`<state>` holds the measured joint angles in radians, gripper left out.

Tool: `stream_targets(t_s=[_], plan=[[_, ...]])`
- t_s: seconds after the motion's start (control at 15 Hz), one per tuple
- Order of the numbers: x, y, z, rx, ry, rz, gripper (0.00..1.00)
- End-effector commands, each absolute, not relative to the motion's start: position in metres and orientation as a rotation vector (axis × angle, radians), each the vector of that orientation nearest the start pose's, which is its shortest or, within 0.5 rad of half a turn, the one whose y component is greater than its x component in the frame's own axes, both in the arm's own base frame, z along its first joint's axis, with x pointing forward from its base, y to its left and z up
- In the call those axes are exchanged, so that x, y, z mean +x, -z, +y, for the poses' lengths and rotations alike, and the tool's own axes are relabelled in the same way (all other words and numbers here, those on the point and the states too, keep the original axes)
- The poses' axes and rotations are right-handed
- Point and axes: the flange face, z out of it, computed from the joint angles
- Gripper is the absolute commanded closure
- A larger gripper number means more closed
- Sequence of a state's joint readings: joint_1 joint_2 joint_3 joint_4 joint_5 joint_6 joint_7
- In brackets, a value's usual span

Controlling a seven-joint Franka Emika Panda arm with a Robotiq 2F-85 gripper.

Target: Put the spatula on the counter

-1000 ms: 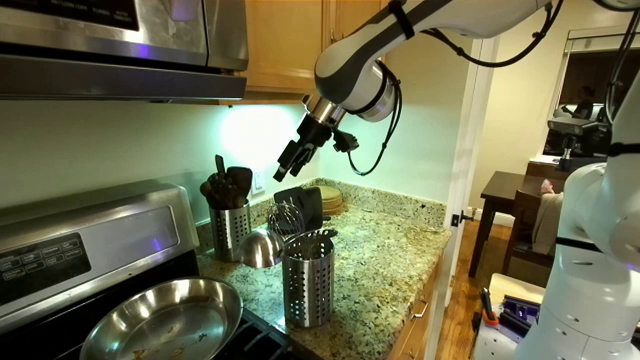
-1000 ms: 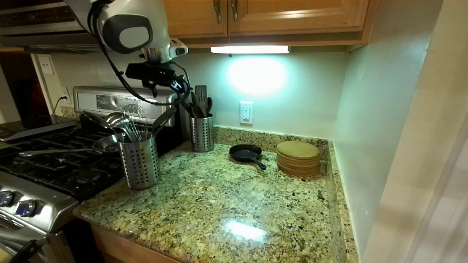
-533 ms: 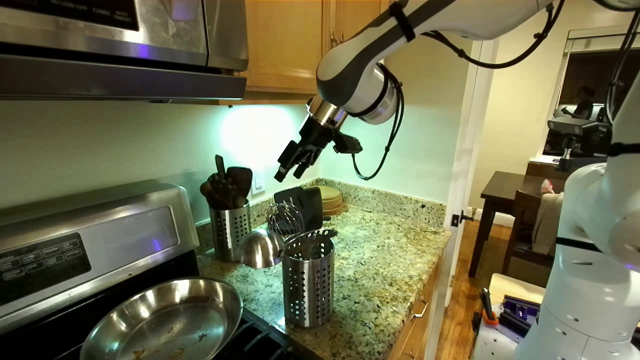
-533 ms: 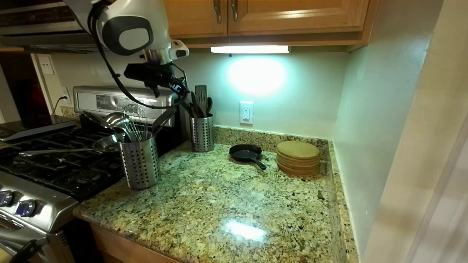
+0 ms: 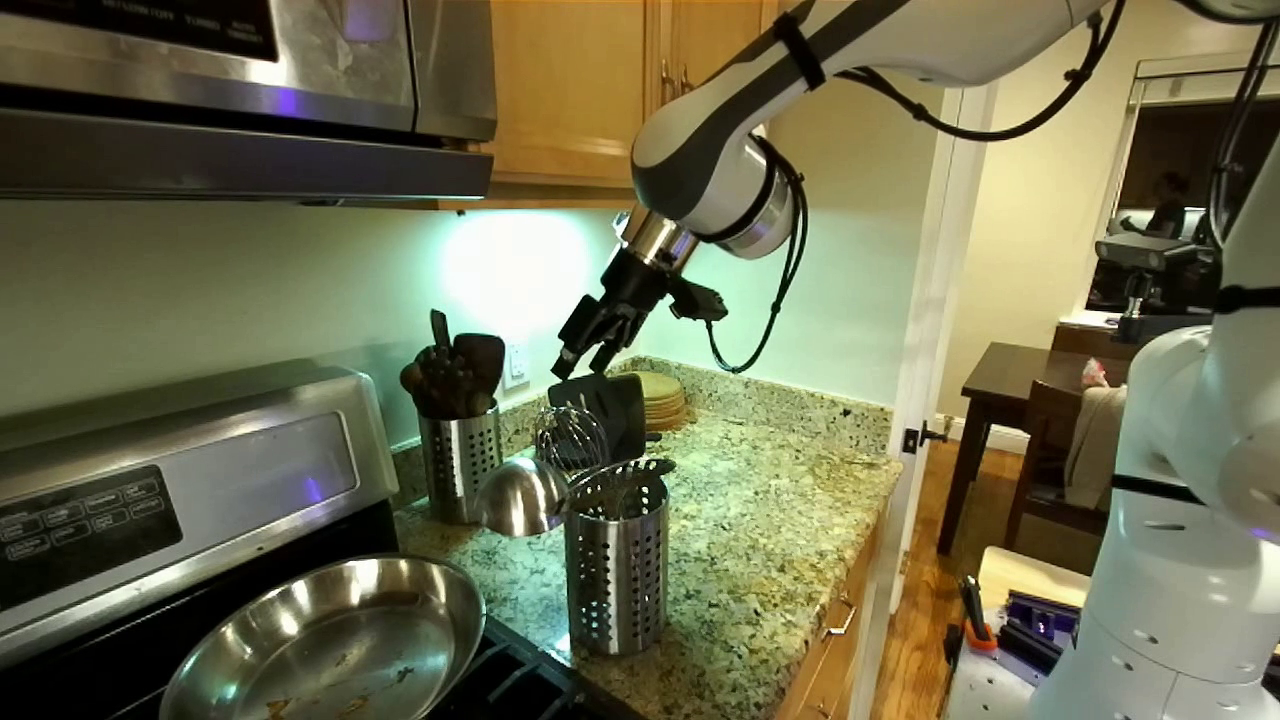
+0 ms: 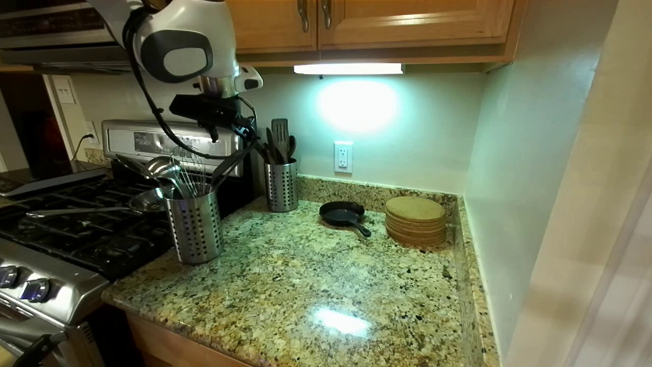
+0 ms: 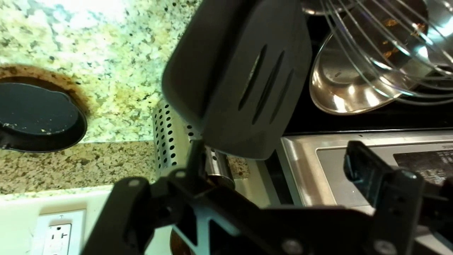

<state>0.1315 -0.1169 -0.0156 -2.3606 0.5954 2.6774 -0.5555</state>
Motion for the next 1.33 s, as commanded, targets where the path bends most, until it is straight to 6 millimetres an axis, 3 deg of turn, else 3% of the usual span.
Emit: stream_targets(t_s=[0.0, 0.53, 1.2, 1.27], plan=[[0.514, -0.411, 0.043, -2.747, 0.66, -0.311, 0.0], [0.519, -0.403, 0.051, -2.716, 0.601, -0.374, 0.0], [0.511, -0.391, 0.072, -2.67, 0.502, -0.437, 0.0], [0.51, -0.391, 0.072, -2.666, 0.505, -0.434, 0.07]])
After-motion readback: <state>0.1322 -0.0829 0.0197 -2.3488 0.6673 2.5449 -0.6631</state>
